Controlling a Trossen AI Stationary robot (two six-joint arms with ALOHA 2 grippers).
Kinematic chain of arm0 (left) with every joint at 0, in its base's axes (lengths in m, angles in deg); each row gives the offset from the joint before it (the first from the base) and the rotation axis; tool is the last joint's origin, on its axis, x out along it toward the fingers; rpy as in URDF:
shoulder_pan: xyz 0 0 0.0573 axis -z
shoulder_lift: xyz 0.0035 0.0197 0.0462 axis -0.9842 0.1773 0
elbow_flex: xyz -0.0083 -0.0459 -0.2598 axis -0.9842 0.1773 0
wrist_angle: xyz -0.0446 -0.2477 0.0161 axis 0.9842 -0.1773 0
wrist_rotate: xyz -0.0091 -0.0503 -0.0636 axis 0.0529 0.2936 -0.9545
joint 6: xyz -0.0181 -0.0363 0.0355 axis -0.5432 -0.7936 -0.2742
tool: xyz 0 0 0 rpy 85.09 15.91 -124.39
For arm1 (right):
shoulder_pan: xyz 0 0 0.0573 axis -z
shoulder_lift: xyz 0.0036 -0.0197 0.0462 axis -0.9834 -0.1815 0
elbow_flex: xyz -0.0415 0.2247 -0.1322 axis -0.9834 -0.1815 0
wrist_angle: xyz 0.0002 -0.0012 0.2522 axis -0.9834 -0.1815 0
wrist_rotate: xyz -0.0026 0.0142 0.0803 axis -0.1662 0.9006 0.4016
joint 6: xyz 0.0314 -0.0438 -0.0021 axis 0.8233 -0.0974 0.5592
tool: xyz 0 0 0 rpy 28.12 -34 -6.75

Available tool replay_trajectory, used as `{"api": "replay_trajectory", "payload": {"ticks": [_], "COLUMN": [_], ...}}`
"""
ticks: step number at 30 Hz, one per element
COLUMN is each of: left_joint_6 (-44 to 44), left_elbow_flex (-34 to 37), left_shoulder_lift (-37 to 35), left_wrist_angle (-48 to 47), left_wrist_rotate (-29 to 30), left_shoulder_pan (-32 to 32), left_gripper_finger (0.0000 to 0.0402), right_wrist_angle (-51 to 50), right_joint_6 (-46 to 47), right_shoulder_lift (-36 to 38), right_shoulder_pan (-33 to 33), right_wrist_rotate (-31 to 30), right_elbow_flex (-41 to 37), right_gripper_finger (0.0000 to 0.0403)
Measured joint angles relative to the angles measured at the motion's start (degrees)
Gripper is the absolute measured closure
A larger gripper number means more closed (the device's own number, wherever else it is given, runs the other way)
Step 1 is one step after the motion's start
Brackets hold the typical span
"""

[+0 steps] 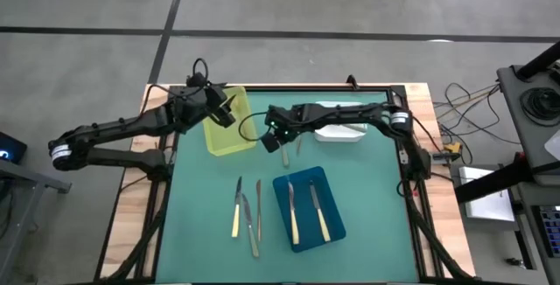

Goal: Sort silverware by color (type)
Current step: Put the top green knife into the white bin

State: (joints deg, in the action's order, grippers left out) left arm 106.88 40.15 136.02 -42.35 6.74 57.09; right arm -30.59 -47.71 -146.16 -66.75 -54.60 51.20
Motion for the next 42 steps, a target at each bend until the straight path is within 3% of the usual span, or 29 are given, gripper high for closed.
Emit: {"api": "replay_trajectory", "payload": {"ticks": [10, 23, 29, 37, 42], "left_joint_6": [1.36, 2.03, 2.48, 2.56, 2.56], "left_elbow_flex": [1.29, 1.81, 1.92, 1.94, 1.94], "left_shoulder_lift": [-0.75, -0.74, -0.73, -0.69, -0.69], "left_wrist_angle": [-0.20, -0.04, 0.69, 0.71, 0.91], "left_wrist_rotate": [-0.03, 0.04, 0.07, 0.09, 0.11], "left_shoulder_pan": [-0.02, -0.02, -0.02, -0.07, -0.07], "left_gripper_finger": [0.0202, 0.0202, 0.0202, 0.0202, 0.0202], "right_wrist_angle": [-0.25, -3.55, -3.80, -4.00, -3.90], "right_joint_6": [2.13, 1.75, 2.16, 4.72, 5.13], "right_shoulder_lift": [-5.88, -6.01, -5.98, -5.98, -7.21], "right_shoulder_pan": [0.04, 0.55, 0.48, 0.48, 0.48], "right_wrist_rotate": [1.16, 0.13, 0.13, -0.83, -0.83], "right_elbow_flex": [2.12, 2.36, 2.36, 2.36, 2.36], "right_gripper_finger": [0.0394, 0.0390, 0.0362, 0.0294, 0.0283]}}
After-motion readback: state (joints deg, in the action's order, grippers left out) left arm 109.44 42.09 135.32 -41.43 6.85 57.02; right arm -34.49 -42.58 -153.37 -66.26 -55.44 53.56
